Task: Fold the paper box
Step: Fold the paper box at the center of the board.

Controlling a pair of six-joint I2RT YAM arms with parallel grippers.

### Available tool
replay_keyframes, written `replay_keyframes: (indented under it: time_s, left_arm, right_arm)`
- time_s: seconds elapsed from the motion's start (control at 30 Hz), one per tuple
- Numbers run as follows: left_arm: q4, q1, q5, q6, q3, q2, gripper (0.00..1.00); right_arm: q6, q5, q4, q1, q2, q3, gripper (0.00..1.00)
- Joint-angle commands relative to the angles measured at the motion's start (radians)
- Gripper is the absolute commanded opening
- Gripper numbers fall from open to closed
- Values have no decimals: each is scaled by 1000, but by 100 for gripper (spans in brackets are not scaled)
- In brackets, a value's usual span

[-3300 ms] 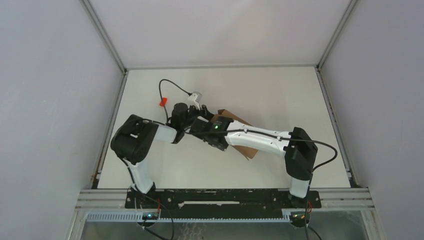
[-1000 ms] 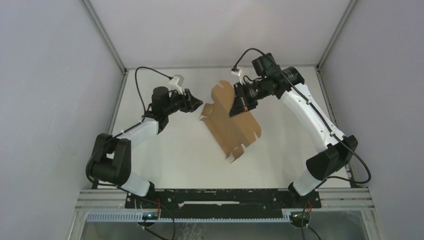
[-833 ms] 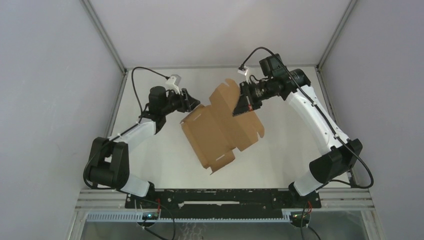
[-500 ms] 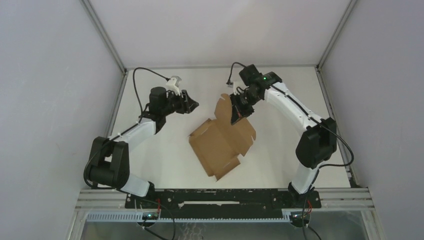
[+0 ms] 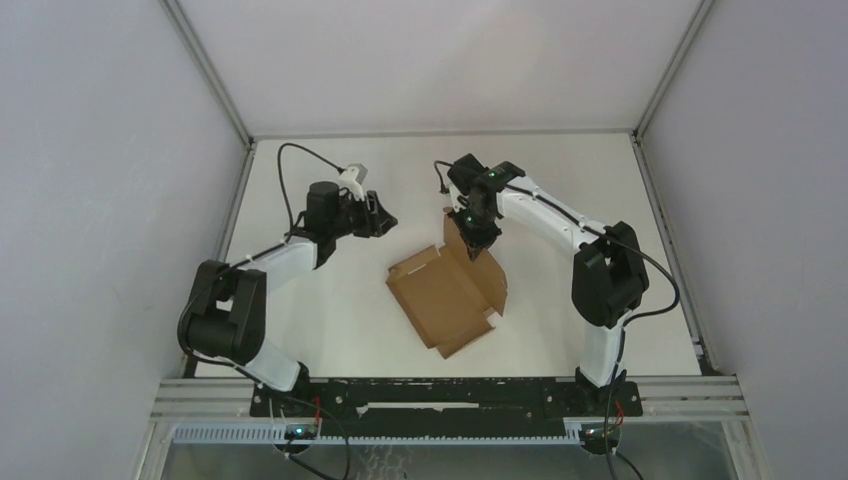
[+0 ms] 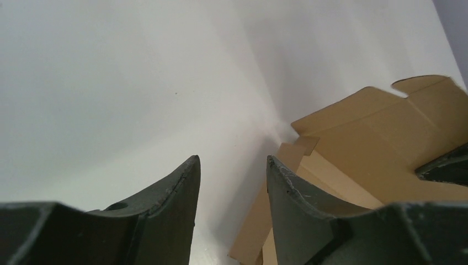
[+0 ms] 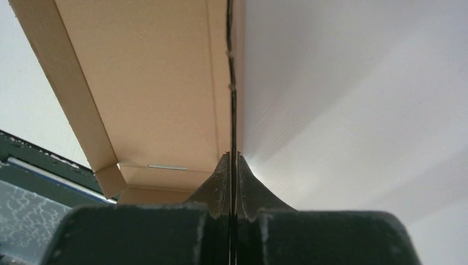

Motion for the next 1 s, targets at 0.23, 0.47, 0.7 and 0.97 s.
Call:
replay_keyframes:
  time_s: [0.23,0.47,0.7,0.97]
  left_arm:
    - [-151,-61,-127,-54,22,31,51]
    - [-244,-61,-217,-111,0,-9,50]
    - [-298,-64,-206,-155,1,28,50]
    - [-280,-120,-182,-201,4,54,50]
  right_arm:
    - [0,209,53,31,-74,3,0]
    - [-8,353,82,61,-119,-16,0]
    - [-1,424,94,97,-96,5,0]
    - [21,443,111,121,-59,28,0]
